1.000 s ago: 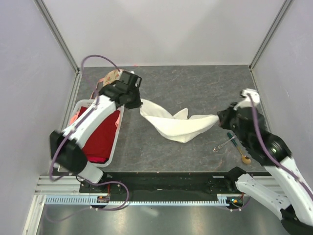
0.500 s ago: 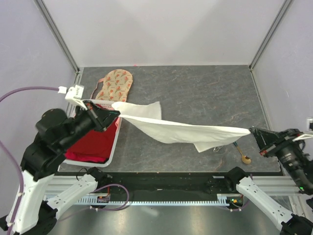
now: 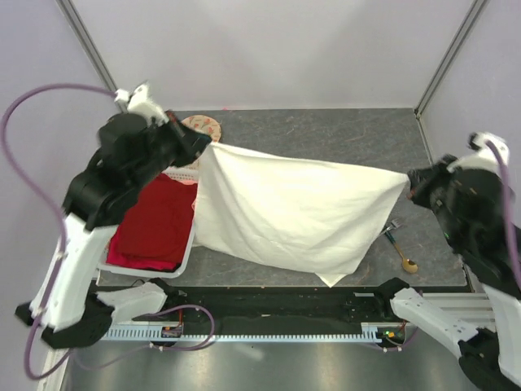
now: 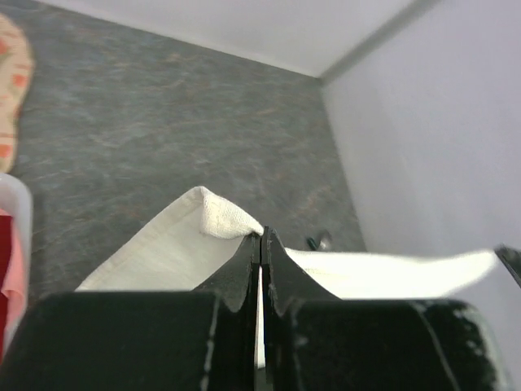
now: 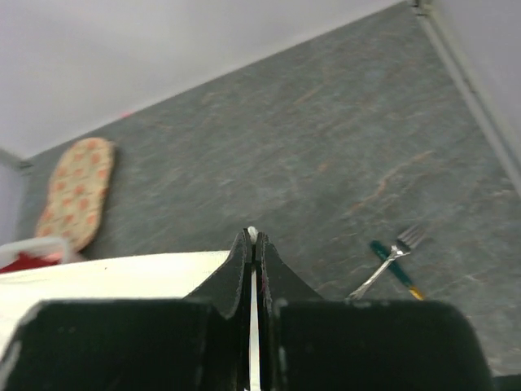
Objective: Fold the napkin into a case and place the utensils inside
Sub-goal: Flatten out the crumpled napkin at the center of the board.
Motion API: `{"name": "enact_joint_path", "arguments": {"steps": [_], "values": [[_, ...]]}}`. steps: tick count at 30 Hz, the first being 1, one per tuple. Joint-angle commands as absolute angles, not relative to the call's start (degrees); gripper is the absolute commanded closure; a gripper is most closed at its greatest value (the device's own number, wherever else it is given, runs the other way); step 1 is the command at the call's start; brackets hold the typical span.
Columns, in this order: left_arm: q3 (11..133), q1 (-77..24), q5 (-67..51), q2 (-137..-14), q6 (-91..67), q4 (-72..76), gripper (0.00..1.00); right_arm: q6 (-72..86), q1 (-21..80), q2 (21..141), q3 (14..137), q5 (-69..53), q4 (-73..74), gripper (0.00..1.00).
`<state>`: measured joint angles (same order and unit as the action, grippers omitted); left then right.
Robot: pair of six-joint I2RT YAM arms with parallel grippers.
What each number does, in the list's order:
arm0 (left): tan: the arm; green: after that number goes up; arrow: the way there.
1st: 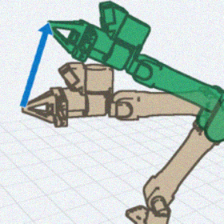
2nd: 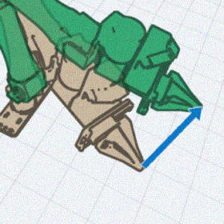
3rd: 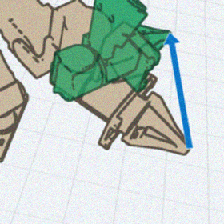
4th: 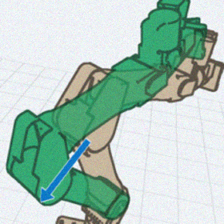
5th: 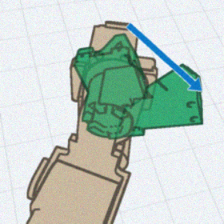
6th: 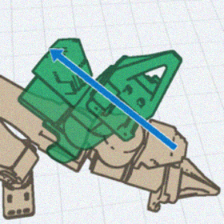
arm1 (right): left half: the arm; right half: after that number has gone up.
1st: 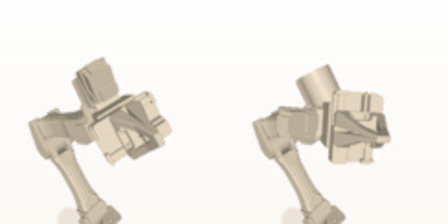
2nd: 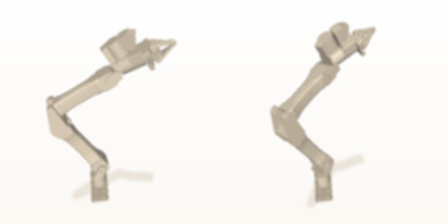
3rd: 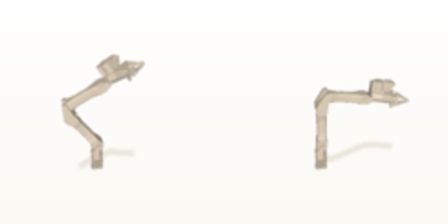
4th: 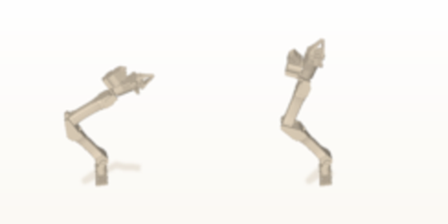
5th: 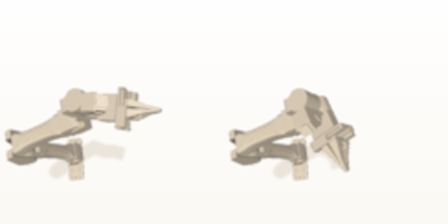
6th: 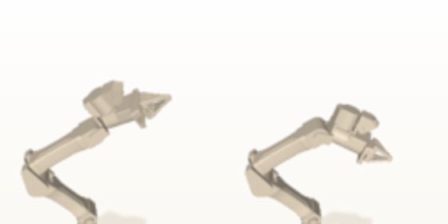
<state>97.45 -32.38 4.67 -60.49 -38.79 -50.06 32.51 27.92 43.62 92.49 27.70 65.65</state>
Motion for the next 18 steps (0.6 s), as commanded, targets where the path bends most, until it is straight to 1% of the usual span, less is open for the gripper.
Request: {"name": "enact_joint_path", "arguments": {"steps": [1,2,3,4,6,7,9,11,12,15,16,17,18], "values": [[105.27,-31.73,16.96,-75.29,-41.14,-55.45,0.98,28.06,28.13,55.77,91.32,41.92,62.07,1.00],[106.08,-31.73,16.70,-77.93,-40.00,-55.55,0.98,26.56,28.04,57.64,91.32,42.88,61.09,1.00],[106.61,-31.47,16.61,-83.18,-38.86,-55.89,0.98,25.67,27.78,59.31,90.54,43.93,57.78,1.00],[107.31,-31.03,16.70,-85.15,-38.59,-56.07,0.98,24.36,26.29,61.76,89.31,42.73,55.05,1.00],[107.84,-29.10,17.57,-91.63,-38.58,-55.81,0.98,23.73,23.05,64.85,86.68,36.78,49.95,1.00],[108.36,-27.70,17.67,-94.02,-38.41,-54.94,0.98,23.73,18.42,68.17,85.53,33.52,48.18,1.00],[109.16,-26.90,18.02,-97.80,-35.62,-52.66,0.98,24.17,13.39,71.88,83.16,28.50,44.59,1.00],[109.86,-25.67,16.36,-102.91,-33.76,-47.06,0.98,23.03,11.96,76.80,82.18,26.02,41.32,1.00],[109.78,-25.32,15.48,-104.57,-32.18,-44.76,0.98,22.77,11.78,78.73,82.44,26.45,39.05,1.00],[110.48,-23.38,11.26,-110.11,-32.34,-38.07,0.98,21.89,10.99,90.74,85.51,26.72,35.60,1.00],[111.61,-22.68,10.38,-113.35,-32.34,-36.93,0.98,21.45,10.55,93.66,86.82,25.07,34.81,1.00],[112.49,-22.33,10.37,-114.86,-31.82,-34.22,0.98,21.27,9.94,97.00,91.19,24.35,34.72,1.00],[113.37,-22.06,10.11,-116.35,-31.21,-33.06,0.98,21.01,9.32,103.38,93.75,24.08,35.06,1.00]]}}
